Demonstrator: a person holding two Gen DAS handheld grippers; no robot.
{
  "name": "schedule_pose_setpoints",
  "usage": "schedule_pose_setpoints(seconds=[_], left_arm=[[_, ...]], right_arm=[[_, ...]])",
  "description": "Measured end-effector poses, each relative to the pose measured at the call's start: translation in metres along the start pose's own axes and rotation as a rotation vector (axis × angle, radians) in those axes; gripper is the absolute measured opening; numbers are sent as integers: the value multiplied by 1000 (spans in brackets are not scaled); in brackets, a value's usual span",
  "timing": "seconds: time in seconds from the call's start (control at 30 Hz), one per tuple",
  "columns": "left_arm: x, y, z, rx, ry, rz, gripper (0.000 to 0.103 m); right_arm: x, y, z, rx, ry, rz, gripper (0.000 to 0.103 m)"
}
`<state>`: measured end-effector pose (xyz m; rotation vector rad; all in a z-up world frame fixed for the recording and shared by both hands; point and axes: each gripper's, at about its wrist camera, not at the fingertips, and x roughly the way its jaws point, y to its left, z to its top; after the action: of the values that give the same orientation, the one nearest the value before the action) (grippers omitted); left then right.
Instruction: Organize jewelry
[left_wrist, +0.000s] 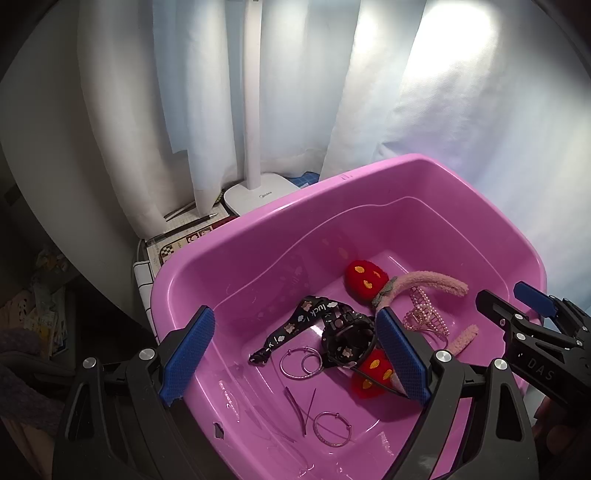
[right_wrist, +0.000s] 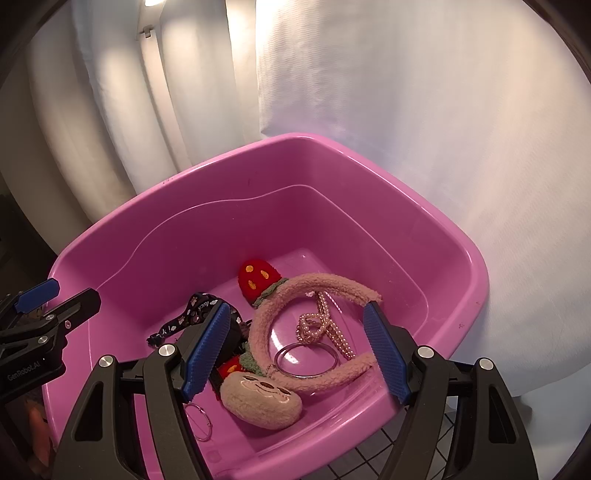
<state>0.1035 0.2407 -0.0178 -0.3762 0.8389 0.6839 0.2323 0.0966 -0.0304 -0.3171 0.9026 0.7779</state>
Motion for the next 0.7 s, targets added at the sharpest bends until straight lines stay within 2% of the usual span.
schedule_pose_setpoints(seconds=[0.7], left_arm=[[1, 4, 1, 8, 5, -13, 88]], right_arm=[[0, 0, 0, -3, 2, 0, 71]])
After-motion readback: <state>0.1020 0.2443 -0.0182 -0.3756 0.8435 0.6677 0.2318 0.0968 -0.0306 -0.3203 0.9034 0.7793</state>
